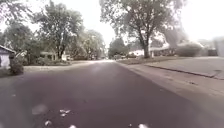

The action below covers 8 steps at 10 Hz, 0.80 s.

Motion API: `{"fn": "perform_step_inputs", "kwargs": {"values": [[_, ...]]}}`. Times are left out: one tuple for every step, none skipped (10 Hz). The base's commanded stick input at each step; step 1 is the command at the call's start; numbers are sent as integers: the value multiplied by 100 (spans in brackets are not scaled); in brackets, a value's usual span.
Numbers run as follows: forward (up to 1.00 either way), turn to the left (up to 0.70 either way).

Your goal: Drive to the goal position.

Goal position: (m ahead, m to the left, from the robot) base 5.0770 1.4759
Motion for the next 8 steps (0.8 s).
{"fn": "perform_step_inputs", "kwargs": {"values": [[70,0],[70,0],[70,0],[70,0],[70,0],[70,0],[70,0],[70,0]]}}
